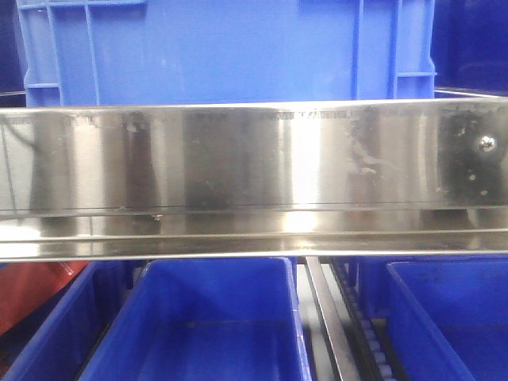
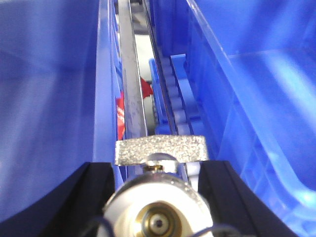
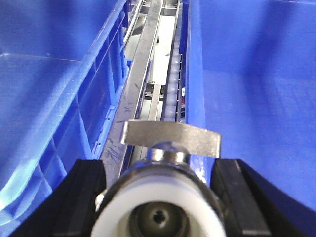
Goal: Place valve from conveyor to right shelf box
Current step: 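Lower the valves into the blue bins and open both grippers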
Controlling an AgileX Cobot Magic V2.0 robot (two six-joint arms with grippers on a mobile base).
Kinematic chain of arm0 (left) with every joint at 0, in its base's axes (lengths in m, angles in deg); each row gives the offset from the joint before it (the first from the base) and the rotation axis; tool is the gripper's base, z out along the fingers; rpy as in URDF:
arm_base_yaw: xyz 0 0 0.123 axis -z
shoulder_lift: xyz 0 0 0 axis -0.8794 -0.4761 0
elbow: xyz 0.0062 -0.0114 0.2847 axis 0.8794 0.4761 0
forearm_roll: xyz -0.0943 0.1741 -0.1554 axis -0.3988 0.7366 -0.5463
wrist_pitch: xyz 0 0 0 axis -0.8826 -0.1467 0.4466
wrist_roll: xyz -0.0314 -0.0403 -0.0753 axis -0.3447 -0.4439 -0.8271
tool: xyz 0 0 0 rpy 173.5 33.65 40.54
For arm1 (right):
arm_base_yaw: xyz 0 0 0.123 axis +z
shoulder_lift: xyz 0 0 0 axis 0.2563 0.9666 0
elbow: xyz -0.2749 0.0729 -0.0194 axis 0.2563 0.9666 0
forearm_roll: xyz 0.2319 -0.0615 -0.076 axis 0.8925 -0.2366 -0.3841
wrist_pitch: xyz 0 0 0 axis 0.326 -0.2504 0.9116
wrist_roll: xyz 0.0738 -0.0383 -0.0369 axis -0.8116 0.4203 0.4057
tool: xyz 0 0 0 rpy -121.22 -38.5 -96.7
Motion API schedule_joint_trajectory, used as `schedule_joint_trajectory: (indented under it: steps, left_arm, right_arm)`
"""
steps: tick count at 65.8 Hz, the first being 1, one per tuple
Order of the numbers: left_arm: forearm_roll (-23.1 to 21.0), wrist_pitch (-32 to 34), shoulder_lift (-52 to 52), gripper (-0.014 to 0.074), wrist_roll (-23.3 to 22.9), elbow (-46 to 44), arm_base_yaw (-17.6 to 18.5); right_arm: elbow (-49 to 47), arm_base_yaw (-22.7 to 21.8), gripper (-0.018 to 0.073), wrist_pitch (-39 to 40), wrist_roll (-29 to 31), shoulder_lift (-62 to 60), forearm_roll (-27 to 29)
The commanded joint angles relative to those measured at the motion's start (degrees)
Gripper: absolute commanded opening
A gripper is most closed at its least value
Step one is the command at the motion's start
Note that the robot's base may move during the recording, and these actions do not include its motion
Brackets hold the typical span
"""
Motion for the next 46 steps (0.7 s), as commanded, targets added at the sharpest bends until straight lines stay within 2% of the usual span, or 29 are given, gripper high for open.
schedule_joint_trajectory:
  steps: [1,11,19,24,27,37,46]
  left_arm:
    - [-0.5,3.0,0.5,-0.0111,-0.3,-0.8,0.2]
    - [-0.9,5.9,0.5,-0.0111,-0.3,-0.8,0.2]
    - [-3.2,7.8,-0.7,-0.0111,-0.3,-2.2,1.2]
    - [-3.2,7.7,-2.9,-0.0111,0.5,-5.1,4.1]
    - [-3.2,7.7,-4.9,-0.0111,2.2,-7.9,7.2]
    - [-1.8,7.7,-12.2,-0.0111,3.1,-17.5,17.2]
    - [0.0,6.8,-20.3,-0.0111,3.1,-26.0,24.1]
  right_arm:
    - [-1.1,0.0,-0.0152,3.9,0.2,-0.6,-0.2]
    - [-1.1,0.0,-0.0152,4.9,0.2,-0.6,-0.2]
    - [-3.0,0.0,-0.0152,7.8,0.2,-0.2,0.9]
    - [-6.2,0.3,-0.0152,8.6,0.2,1.2,2.7]
    - [-8.2,1.3,-0.0152,8.6,0.2,2.3,2.9]
    - [-17.8,7.3,-0.0152,7.6,2.1,8.4,2.9]
    - [-24.6,13.1,-0.0152,6.5,2.3,15.0,2.9]
